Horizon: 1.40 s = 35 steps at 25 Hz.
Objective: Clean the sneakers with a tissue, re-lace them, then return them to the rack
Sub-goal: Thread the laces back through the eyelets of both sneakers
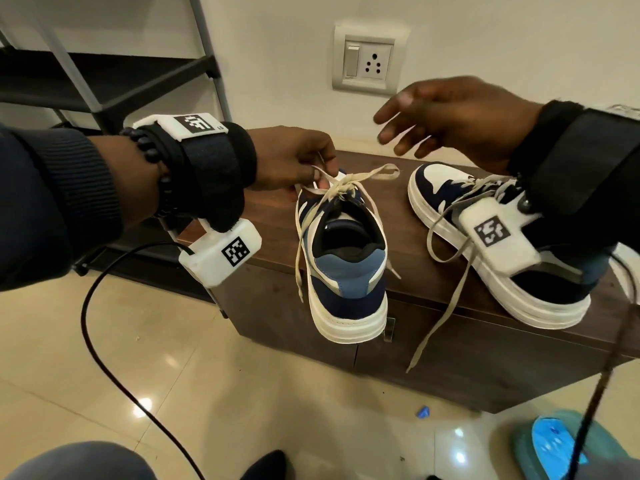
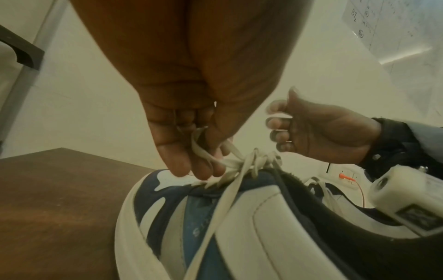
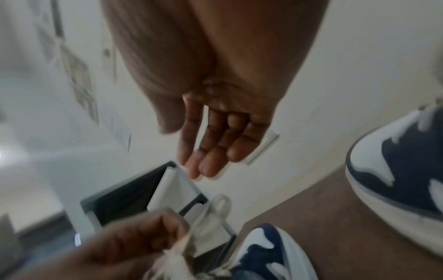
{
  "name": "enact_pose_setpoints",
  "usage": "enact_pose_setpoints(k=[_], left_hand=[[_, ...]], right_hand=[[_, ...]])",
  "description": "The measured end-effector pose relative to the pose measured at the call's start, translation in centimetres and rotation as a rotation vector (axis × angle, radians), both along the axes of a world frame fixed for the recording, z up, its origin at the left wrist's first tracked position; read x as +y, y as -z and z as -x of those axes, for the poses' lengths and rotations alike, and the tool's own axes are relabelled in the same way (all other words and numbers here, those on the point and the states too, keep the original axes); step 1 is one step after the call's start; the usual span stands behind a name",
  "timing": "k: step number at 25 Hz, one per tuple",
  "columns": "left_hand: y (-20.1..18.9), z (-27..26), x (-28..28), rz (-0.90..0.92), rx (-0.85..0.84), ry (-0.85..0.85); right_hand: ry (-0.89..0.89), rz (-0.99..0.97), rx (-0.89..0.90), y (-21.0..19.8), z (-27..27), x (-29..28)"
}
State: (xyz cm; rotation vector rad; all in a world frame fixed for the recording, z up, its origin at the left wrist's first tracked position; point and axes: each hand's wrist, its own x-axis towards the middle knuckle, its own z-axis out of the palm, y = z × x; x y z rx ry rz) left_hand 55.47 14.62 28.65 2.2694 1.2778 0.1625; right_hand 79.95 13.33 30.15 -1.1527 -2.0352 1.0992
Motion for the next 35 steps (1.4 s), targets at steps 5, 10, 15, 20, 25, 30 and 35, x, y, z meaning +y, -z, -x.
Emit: enact_pose_setpoints(k=[5, 10, 15, 20, 25, 30, 35], left_hand=[[-0.2, -0.1, -0.3, -0.003, 0.022, 0.031], [-0.2, 0.0, -0.8, -0.023, -0.011, -0.032], [-0.6, 0.6, -0.7, -0.179, 0.127, 0.059], [0.1, 1.1, -0.5, -0.256, 0.246, 0.166], [0.8, 1.9, 0.0, -0.328, 0.401, 0.186], [1.4, 1.5, -0.5, -0.274, 0.357, 0.224], [1.0, 1.9, -0.3, -0.433, 0.588, 0.180]], right_hand=[[-0.171, -0.210, -0.548, 1.7, 2.6, -0.6], [-0.083, -0.361, -0.606, 0.4, 2.7, -0.7], [0.032, -0.448, -0.479, -0.6, 2.3, -1.5], [0.026, -0.442, -0.554, -0.1, 2.0, -1.3], [-0.052, -0.428, -0.645, -0.5, 0.9, -1.8], [-0.120, -0.309, -0.726, 0.8, 0.8, -1.8], [-0.182, -0.326, -0.771, 1.0, 0.3, -2.0]])
